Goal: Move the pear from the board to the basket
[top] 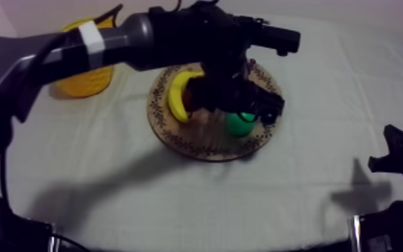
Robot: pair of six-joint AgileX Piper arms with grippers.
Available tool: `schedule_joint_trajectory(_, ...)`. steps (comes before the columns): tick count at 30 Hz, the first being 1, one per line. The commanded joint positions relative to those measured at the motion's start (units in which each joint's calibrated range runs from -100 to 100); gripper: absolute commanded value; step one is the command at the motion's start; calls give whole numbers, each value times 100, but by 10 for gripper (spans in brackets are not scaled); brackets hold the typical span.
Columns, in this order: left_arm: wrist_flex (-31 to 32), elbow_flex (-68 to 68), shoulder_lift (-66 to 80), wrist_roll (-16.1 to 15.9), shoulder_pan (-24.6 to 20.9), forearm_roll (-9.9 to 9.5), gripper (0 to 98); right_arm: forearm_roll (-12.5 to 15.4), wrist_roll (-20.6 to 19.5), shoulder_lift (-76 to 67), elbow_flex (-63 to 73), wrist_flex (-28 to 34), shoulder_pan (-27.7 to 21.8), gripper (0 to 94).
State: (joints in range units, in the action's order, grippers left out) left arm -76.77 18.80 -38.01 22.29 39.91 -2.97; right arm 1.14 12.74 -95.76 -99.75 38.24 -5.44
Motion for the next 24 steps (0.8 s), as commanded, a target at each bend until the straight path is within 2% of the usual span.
schedule_joint_trajectory(1,-59,522,-346,-27,-19,16,966,0,-2,1,-3,-1,1,3)
schedule_joint_trajectory(5,-206,958,-749,-122,-48,87,962,0,-2,1,-3,-1,1,3)
schedule_joint_trajectory(12,-936,1935,-1421,-204,-84,193,953,0,-2,1,-3,-1,1,3)
schedule_joint_trajectory(20,-1552,2577,-2007,-319,-271,511,921,0,-2,1,-3,-1,1,3)
schedule_joint_trajectory(24,-1757,2824,-2222,-428,-340,631,842,0,-2,1,-3,-1,1,3)
